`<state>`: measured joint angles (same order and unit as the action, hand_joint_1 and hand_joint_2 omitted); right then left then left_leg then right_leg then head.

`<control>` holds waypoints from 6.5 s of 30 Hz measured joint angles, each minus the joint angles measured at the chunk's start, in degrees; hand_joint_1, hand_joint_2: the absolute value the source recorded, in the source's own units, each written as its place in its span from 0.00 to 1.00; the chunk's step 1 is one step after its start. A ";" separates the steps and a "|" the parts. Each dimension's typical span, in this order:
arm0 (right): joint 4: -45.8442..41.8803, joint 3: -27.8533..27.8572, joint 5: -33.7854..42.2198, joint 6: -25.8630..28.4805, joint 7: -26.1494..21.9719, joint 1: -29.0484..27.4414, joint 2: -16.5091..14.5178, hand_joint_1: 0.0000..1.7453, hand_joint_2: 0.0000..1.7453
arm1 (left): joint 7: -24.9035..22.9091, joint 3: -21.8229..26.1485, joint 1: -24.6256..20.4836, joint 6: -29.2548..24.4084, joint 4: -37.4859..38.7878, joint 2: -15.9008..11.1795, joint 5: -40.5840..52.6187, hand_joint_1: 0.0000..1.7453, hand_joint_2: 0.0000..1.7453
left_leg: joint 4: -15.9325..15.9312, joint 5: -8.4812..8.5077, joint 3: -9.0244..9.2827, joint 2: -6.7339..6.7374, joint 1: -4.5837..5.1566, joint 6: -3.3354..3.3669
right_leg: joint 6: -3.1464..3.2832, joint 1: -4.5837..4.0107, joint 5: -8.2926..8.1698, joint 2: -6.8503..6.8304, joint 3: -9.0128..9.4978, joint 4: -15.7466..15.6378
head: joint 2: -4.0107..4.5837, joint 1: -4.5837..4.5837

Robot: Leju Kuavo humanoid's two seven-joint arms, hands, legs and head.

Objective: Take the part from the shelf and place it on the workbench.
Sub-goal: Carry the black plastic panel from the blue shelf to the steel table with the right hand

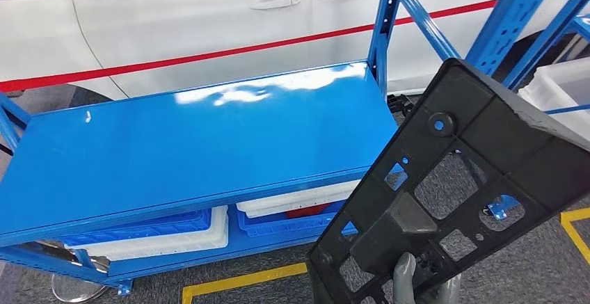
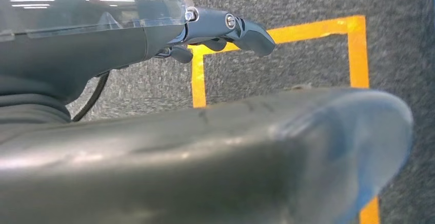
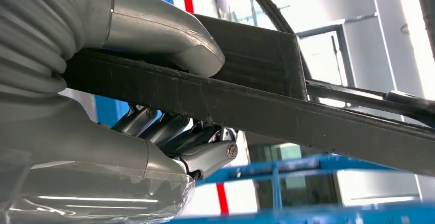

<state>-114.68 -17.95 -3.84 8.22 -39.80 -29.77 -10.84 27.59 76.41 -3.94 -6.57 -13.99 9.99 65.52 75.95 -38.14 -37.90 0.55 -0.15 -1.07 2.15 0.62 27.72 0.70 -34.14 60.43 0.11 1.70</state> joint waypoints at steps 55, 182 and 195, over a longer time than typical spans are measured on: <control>-0.33 3.44 -0.44 -3.14 0.34 -1.57 -2.43 1.00 1.00 | -0.07 -1.30 -0.65 1.04 -0.17 -0.55 1.49 0.00 0.00 | -18.29 8.81 9.29 6.81 0.50 0.74 | -2.07 0.30 1.19 -3.36 1.98 -0.50 | 0.00 -0.76; 2.86 4.57 -0.77 -4.15 1.70 -1.44 -2.52 1.00 1.00 | 1.06 1.86 0.33 0.69 -0.34 -0.59 -0.72 0.00 0.00 | -9.74 2.93 5.91 0.88 -0.61 -0.01 | -0.92 -0.26 -0.76 -1.00 2.02 -2.97 | 0.00 -1.93; 2.42 4.86 -1.26 -3.79 1.58 -3.36 -2.65 1.00 1.00 | 1.12 1.52 0.38 0.80 -0.33 -0.54 -0.14 0.00 0.00 | -17.87 9.29 7.87 -2.56 -0.87 1.96 | -3.44 -0.10 0.33 5.53 0.06 -0.02 | 0.00 -2.09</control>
<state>-112.26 -13.09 -5.10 4.43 -38.22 -33.13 -13.49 28.71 77.93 -3.56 -5.78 -14.32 9.45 65.39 58.08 -28.85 -30.03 -2.01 -1.02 0.89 -1.30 0.53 28.05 6.23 -34.08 60.41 0.11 -0.39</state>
